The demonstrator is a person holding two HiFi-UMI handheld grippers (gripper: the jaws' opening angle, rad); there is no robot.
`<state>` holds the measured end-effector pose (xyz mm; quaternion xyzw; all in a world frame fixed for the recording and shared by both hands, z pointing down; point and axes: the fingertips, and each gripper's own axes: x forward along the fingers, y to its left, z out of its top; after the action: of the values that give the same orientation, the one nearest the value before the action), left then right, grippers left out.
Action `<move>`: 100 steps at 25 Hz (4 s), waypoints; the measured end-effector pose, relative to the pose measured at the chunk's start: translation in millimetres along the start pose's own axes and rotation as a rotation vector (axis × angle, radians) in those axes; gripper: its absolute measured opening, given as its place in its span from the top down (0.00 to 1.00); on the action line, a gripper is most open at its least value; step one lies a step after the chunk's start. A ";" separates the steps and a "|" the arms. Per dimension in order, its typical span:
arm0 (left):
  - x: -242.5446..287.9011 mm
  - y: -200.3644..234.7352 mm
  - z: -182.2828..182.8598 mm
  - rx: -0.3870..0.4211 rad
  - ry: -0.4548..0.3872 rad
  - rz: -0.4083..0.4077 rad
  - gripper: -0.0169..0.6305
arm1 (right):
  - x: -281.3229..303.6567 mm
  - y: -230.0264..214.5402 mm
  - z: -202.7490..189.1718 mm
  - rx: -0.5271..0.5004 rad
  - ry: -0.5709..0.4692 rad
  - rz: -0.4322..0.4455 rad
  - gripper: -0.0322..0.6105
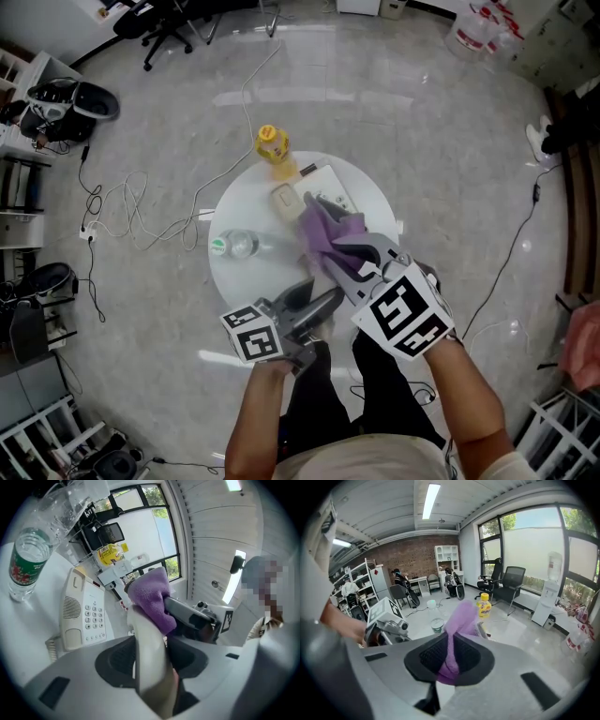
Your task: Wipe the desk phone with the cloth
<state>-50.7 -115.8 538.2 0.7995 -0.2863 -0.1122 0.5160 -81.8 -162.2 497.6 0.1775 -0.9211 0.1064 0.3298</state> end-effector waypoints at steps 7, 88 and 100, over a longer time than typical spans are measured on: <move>4.7 -1.4 -5.1 0.012 0.006 0.007 0.67 | -6.3 -48.3 -16.1 0.055 0.010 -0.117 0.91; -47.9 50.5 66.1 0.346 -0.167 0.691 0.57 | 23.8 53.7 -217.3 0.278 0.319 0.062 0.66; -76.5 -82.9 79.8 0.568 -0.106 0.418 0.63 | -63.4 33.9 -117.0 0.274 0.060 -0.120 0.72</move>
<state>-122.3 -107.5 420.3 0.8282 -0.4898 0.0384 0.2695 17.0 -78.3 542.9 0.2721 -0.8756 0.2163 0.3355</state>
